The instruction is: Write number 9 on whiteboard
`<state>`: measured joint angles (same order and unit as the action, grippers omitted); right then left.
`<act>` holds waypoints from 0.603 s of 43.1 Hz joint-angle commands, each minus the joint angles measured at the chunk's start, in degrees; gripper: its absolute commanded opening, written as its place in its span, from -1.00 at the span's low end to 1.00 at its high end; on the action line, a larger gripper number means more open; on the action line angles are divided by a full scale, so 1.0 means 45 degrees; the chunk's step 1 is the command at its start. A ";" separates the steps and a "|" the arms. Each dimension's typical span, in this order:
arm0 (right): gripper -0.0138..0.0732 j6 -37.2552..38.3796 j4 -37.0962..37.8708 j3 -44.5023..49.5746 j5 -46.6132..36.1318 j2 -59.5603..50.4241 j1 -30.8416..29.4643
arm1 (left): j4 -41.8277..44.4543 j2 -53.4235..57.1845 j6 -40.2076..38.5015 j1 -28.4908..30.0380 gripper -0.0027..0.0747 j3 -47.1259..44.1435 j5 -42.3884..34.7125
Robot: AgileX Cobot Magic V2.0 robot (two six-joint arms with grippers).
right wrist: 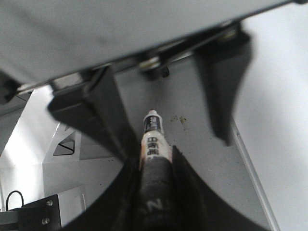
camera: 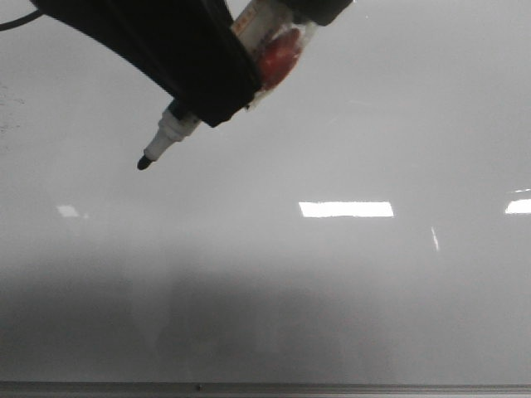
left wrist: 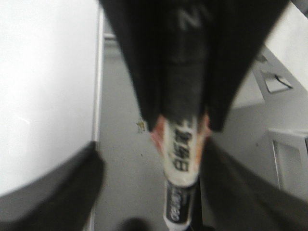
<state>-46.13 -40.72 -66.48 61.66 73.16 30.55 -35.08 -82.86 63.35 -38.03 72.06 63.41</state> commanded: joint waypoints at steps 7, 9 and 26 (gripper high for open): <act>-0.84 0.0031 0.0373 -0.0143 -0.0409 -0.0496 -0.0977 | -0.0308 0.0724 -0.1601 0.0208 0.22 0.0400 -0.0384; -0.84 0.0050 0.0399 0.0094 -0.0736 -0.0662 -0.1336 | -0.0289 0.0932 -0.1799 0.0453 0.08 0.0366 -0.0231; -0.84 0.0060 0.0248 0.2815 -0.5438 -0.1288 -0.3150 | -0.0644 0.4395 -0.2138 0.4747 -0.91 -0.3143 -0.0711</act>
<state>-45.81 -37.07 -53.61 42.98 68.93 16.82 -34.63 -67.88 54.13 -20.09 60.09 63.05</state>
